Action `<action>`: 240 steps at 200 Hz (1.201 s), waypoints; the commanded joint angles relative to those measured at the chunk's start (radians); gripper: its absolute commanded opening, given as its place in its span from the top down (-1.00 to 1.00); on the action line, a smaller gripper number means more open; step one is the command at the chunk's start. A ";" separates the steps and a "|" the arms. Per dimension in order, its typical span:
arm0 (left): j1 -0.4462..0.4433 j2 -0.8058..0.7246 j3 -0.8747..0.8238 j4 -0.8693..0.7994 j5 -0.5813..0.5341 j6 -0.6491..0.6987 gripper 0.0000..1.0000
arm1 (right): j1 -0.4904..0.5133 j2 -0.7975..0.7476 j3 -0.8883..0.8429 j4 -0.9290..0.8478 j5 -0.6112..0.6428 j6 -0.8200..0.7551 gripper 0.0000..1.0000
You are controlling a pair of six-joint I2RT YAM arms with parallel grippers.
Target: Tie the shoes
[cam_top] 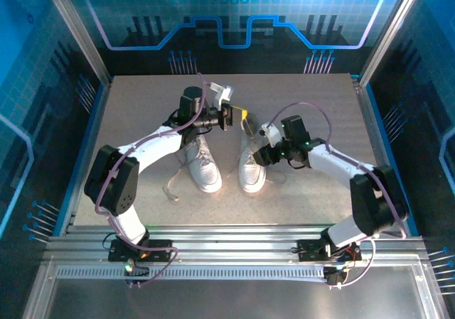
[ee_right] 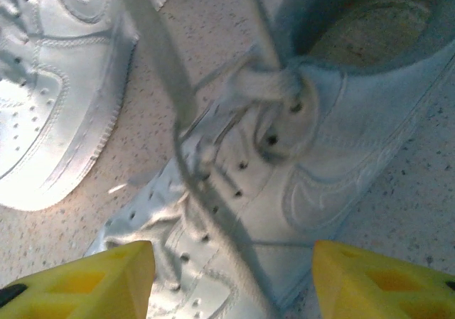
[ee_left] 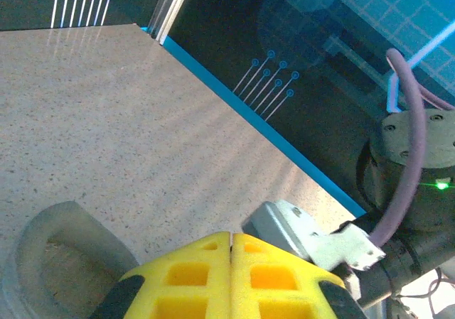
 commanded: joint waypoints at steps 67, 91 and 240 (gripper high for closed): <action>0.032 0.046 0.024 0.094 0.006 -0.060 1.00 | -0.001 0.119 0.099 -0.240 0.035 0.037 0.13; 0.041 0.051 0.028 0.106 0.007 -0.068 1.00 | 0.000 0.105 0.080 -0.253 0.063 0.043 0.52; 0.084 0.044 0.021 0.109 -0.002 -0.062 1.00 | -0.037 0.007 0.041 -0.405 0.094 0.052 1.00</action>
